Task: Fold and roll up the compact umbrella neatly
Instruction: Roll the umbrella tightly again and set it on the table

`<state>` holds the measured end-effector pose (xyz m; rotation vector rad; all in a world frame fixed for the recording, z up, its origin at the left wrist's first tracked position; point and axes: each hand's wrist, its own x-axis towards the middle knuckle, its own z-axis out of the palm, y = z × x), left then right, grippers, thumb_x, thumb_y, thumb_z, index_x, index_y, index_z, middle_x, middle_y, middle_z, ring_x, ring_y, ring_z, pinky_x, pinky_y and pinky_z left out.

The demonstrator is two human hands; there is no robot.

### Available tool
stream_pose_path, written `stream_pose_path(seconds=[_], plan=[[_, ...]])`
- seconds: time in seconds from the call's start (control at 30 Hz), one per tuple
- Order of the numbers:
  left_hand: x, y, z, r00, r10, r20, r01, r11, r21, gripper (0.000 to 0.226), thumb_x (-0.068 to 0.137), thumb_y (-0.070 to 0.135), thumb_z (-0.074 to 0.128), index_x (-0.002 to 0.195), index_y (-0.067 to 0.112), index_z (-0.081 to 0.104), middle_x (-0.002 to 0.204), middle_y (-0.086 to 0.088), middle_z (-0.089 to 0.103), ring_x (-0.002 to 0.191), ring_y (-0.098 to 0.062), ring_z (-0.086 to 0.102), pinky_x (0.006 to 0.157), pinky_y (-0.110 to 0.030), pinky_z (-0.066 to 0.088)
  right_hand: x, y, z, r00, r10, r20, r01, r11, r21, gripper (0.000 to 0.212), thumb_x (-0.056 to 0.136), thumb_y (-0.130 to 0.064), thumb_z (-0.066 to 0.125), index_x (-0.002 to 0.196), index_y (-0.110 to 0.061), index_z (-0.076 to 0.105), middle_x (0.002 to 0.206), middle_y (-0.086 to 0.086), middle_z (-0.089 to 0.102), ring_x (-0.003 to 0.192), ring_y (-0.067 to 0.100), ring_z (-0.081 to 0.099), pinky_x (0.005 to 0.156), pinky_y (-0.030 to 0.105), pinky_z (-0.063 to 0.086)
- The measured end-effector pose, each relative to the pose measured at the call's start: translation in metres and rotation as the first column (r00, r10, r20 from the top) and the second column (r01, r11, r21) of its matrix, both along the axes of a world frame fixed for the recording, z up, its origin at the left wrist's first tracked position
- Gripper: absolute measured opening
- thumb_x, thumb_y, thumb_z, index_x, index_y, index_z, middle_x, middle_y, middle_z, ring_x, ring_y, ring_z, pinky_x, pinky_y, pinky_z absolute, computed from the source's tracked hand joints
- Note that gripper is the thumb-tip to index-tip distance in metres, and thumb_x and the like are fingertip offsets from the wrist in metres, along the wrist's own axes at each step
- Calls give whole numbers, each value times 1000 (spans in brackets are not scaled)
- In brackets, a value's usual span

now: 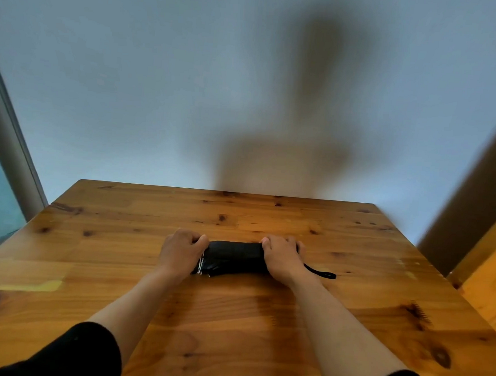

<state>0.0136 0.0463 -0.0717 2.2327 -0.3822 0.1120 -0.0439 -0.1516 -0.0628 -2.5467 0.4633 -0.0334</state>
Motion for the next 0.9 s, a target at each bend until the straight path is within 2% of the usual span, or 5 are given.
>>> stream_pose_path(seconds=[0.43, 0.57, 0.7, 0.83, 0.9], plan=[[-3, 6, -3, 1000, -2, -25, 0, 998, -65, 53, 97, 15, 51, 46, 18, 36, 44, 4, 31, 40, -10, 26, 46, -26, 23, -2, -6, 3, 999, 19, 26, -20, 1000, 21, 39, 108, -20, 23, 113, -17, 62, 117, 7, 58, 121, 23, 43, 110, 38, 20], [-2, 3, 2, 996, 89, -12, -89, 995, -48, 42, 100, 19, 44, 66, 5, 63, 51, -7, 50, 47, -16, 41, 51, -32, 34, -3, -16, 8, 997, -20, 74, 15, 998, 60, 34, 108, -22, 28, 106, -15, 62, 108, 8, 61, 112, 28, 53, 105, 43, 36], [-5, 0, 11, 984, 119, 133, -120, 993, 0, 38, 97, 14, 45, 61, 10, 55, 59, -5, 55, 57, -20, 51, 52, -28, 35, -6, -39, 12, 981, -135, 137, 126, 990, 66, 31, 106, -18, 33, 121, -18, 61, 129, 8, 59, 120, 26, 51, 102, 44, 43], [-7, -7, 9, 975, -44, 217, 6, 985, 171, 26, 95, 32, 48, 86, 18, 67, 90, -1, 67, 83, -20, 62, 79, -35, 48, -12, -49, 17, 987, -145, 68, 146, 989, -17, 26, 104, -19, 38, 114, -21, 63, 120, 4, 60, 113, 26, 54, 98, 48, 47], [-10, -6, 9, 967, -141, 214, 64, 941, 332, 42, 89, 58, 48, 110, 26, 66, 109, 8, 63, 100, -16, 60, 96, -39, 41, -13, -50, 18, 992, -125, 25, 126, 992, -29, 24, 104, -22, 39, 104, -20, 63, 106, 5, 63, 100, 24, 58, 91, 46, 51]])
